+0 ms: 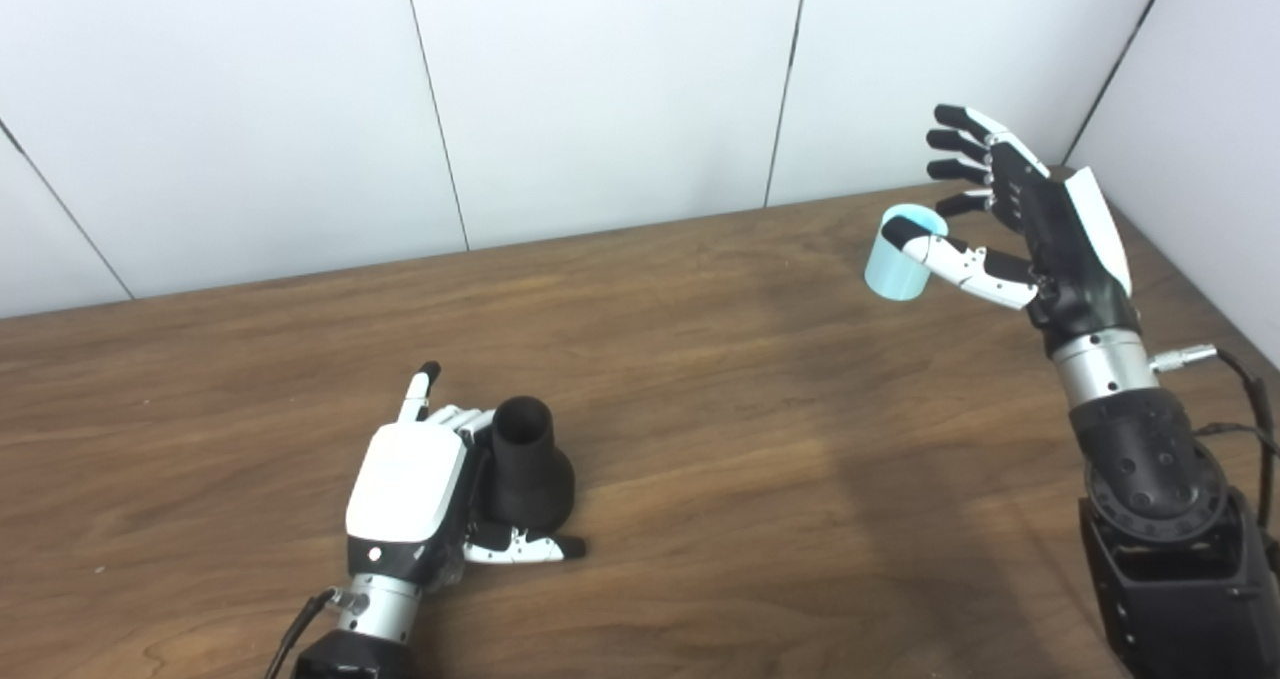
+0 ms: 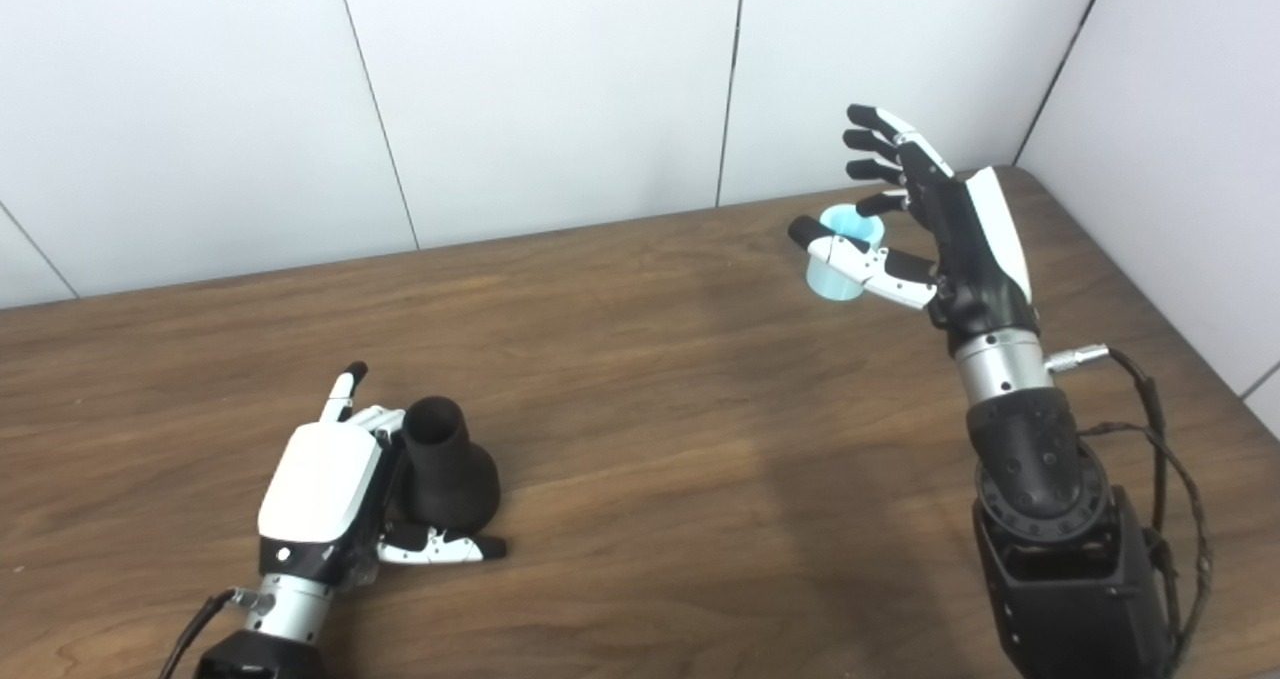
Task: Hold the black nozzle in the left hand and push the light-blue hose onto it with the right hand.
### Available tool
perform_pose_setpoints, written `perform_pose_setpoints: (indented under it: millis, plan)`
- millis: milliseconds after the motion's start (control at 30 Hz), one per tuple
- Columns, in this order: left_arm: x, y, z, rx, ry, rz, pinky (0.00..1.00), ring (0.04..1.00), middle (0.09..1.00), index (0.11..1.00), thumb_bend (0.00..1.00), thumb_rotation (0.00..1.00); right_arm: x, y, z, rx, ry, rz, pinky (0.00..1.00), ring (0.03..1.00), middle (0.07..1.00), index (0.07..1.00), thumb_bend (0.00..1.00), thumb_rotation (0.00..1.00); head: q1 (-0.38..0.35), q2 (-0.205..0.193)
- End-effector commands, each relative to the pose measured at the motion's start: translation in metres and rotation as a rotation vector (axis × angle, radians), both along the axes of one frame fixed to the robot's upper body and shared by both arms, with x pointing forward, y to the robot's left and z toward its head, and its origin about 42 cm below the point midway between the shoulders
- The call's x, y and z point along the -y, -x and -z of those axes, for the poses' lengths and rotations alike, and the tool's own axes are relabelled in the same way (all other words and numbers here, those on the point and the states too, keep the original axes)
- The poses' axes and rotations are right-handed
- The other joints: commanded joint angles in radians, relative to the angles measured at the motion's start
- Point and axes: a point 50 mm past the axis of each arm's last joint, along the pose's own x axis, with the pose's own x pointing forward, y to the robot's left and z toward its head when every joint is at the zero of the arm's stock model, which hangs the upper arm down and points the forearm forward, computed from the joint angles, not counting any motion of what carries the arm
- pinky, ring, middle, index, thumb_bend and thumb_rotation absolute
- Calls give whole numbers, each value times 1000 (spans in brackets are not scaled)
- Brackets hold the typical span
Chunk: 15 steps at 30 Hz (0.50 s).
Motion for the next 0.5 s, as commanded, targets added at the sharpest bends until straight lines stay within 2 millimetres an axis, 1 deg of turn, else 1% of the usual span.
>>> perform_pose_setpoints:
  millis: [0, 67, 167, 267, 333, 400, 467]
  plan:
    - [-32, 45, 84, -275, -144, -67, 1000, 658, 560, 461, 512, 0, -1, 1, -30, 109, 53, -4, 628, 772, 831, 861, 472, 409, 0, 0]
    - [-32, 46, 84, -272, -139, -67, 1000, 656, 558, 461, 513, 0, 0, 0, -29, 107, 53, -2, 624, 766, 828, 858, 469, 394, 0, 0]
    - [-32, 46, 84, -269, -141, -68, 1000, 653, 556, 463, 513, 0, 0, 1, -29, 101, 56, 0, 627, 767, 829, 858, 471, 400, 0, 0]
    - [-32, 46, 84, -271, -142, -70, 1000, 649, 557, 461, 513, 0, -2, 1, -29, 95, 62, 7, 667, 780, 827, 856, 475, 425, 0, 0]
    - [-32, 45, 84, -272, -141, -73, 1000, 636, 553, 464, 514, 0, -3, 1, -29, 95, 66, 9, 675, 782, 825, 854, 474, 434, 0, 0]
    - [-32, 45, 85, -273, -135, -76, 1000, 613, 535, 474, 518, 0, -4, 1, -30, 96, 69, 9, 681, 784, 822, 852, 463, 426, 2, 3]
    - [-32, 46, 85, -277, -131, -77, 1000, 600, 506, 483, 522, 0, -4, 2, -30, 96, 72, 10, 663, 778, 822, 852, 456, 419, 2, 3]
